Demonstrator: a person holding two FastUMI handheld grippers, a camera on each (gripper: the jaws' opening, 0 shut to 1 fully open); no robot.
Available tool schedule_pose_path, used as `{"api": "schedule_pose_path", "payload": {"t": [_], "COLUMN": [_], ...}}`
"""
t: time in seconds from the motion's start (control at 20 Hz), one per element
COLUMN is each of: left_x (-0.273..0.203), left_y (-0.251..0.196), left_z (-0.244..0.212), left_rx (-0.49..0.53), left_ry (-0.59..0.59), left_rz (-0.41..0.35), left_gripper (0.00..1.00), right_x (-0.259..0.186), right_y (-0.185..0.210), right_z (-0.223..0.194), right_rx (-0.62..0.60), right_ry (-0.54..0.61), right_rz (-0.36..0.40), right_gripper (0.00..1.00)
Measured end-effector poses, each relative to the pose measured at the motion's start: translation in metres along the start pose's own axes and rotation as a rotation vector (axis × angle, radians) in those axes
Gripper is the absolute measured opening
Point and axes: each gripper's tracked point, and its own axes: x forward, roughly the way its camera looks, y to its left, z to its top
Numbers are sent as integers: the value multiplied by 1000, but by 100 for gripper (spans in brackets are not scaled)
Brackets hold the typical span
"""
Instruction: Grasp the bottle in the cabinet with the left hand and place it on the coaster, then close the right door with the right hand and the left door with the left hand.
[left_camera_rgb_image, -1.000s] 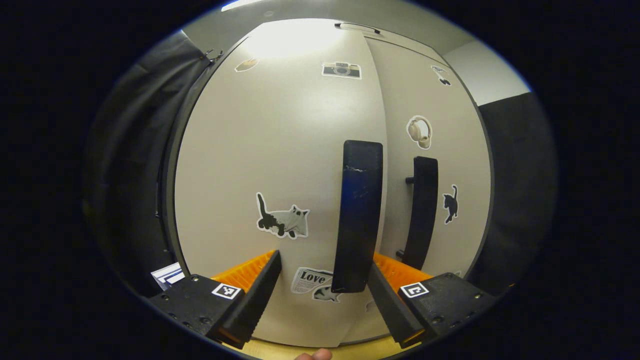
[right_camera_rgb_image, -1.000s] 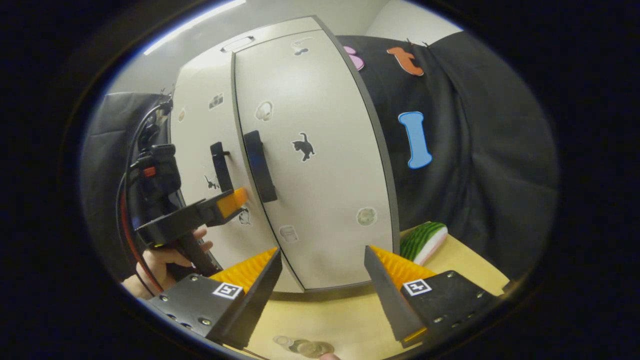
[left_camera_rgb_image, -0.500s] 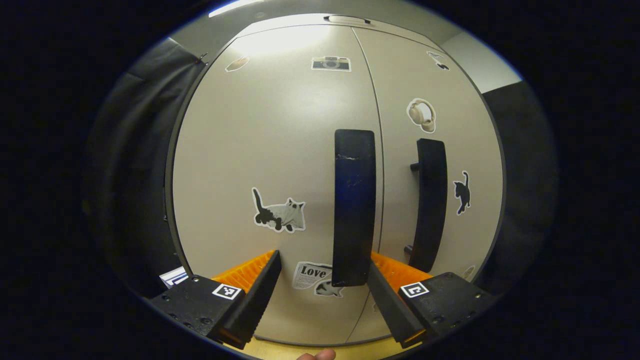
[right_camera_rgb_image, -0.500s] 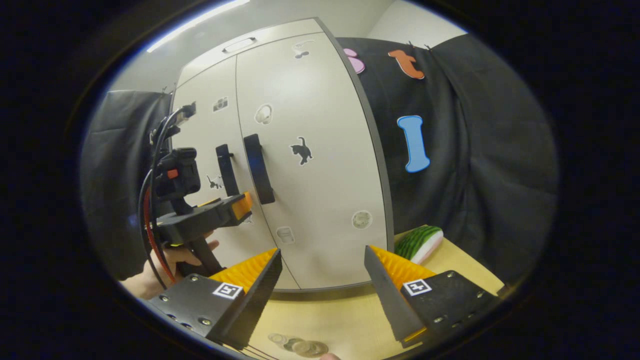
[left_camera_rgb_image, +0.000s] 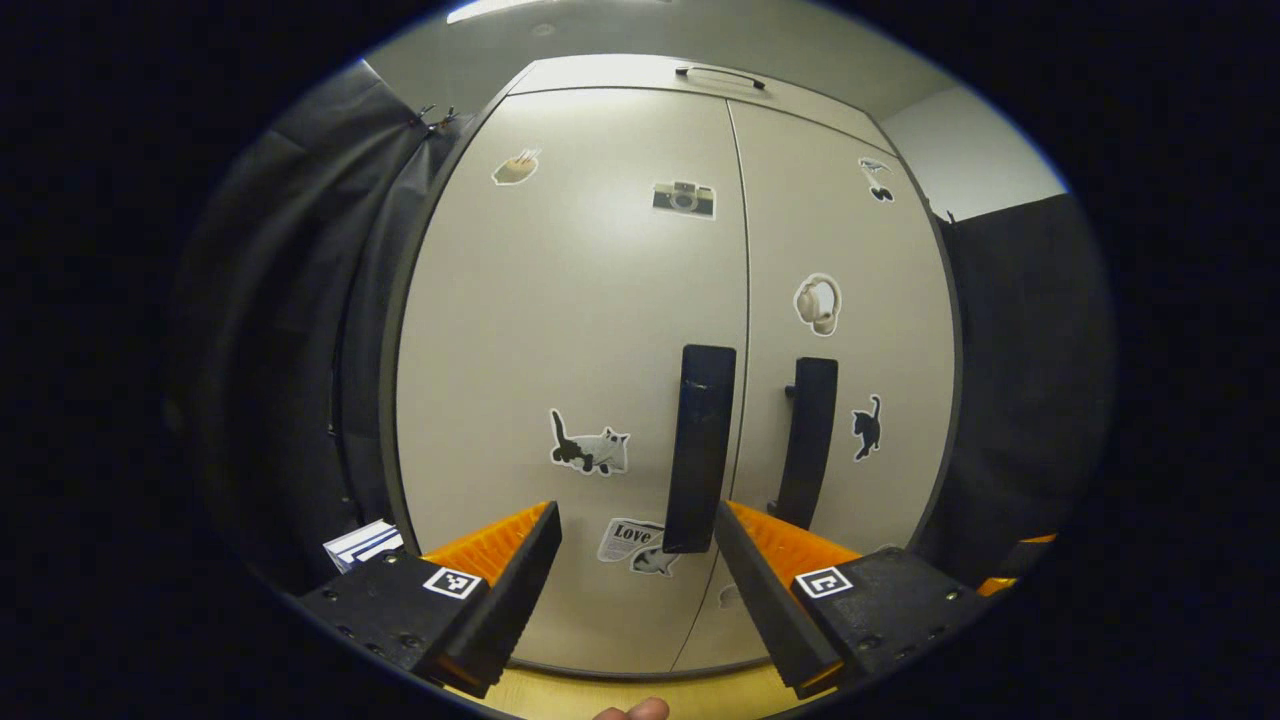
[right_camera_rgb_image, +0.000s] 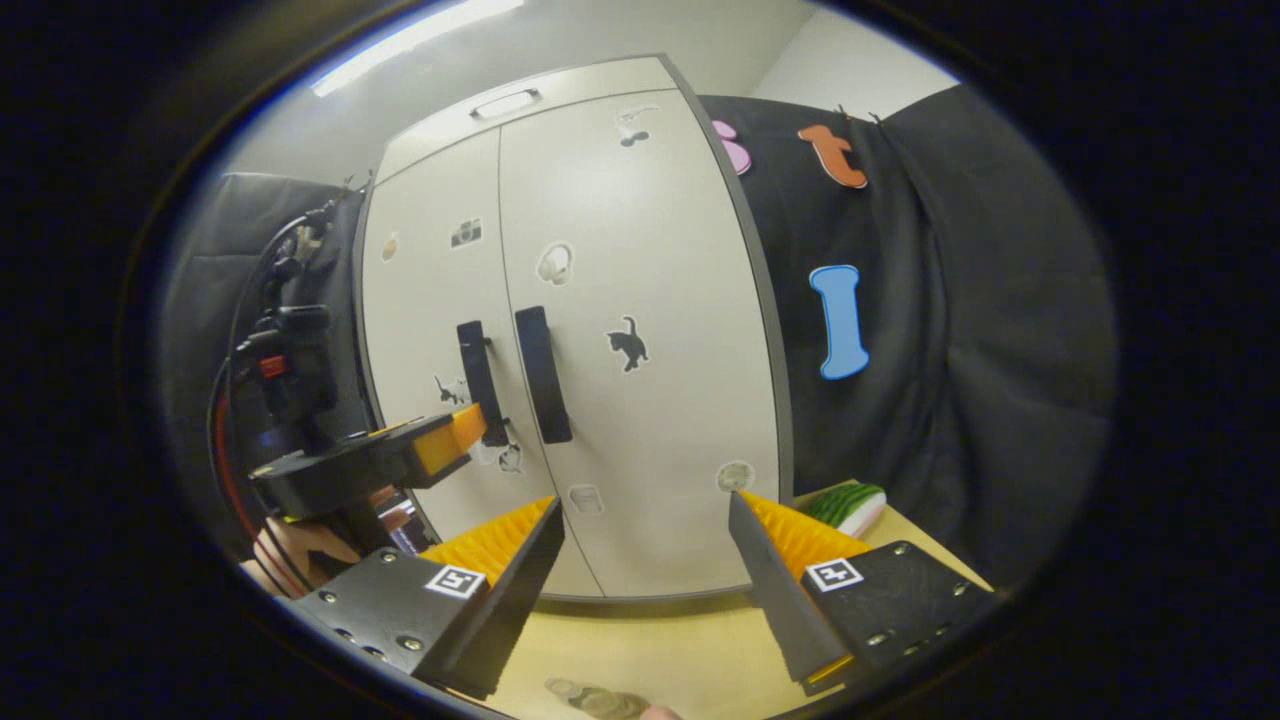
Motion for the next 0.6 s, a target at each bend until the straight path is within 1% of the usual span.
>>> {"api": "schedule_pose_path", "payload": {"t": [0.1, 0.15, 0.2, 0.25, 0.3, 0.35, 0.45, 0.6], "left_x": [-21, -35, -47, -59, -72, -84, -104, -123], "left_y": [2, 7, 14, 19, 22, 27, 37, 47], "left_z": [9, 12, 17, 21, 23, 22, 20, 25], "left_rx": [0, 7, 20, 27, 31, 33, 42, 37], "left_ry": [-4, -1, -9, -18, -15, -10, 3, -16], "left_rz": [-17, -14, -2, 5, 8, 13, 27, 33], "left_gripper": [98, 98, 98, 98, 98, 98, 98, 98], "right_x": [-3, -5, -7, -9, -10, -12, -16, -24], "right_y": [7, 10, 13, 16, 19, 21, 29, 40], "right_z": [8, 10, 13, 15, 17, 18, 23, 30], "right_rx": [-1, -4, -9, -18, -30, -46, -76, -110], "right_ry": [-17, -23, -28, -32, -34, -38, -53, -88], "right_rz": [7, 9, 8, 7, 3, -4, -14, -28], "right_gripper": [100, 100, 97, 96, 97, 100, 100, 100]}}
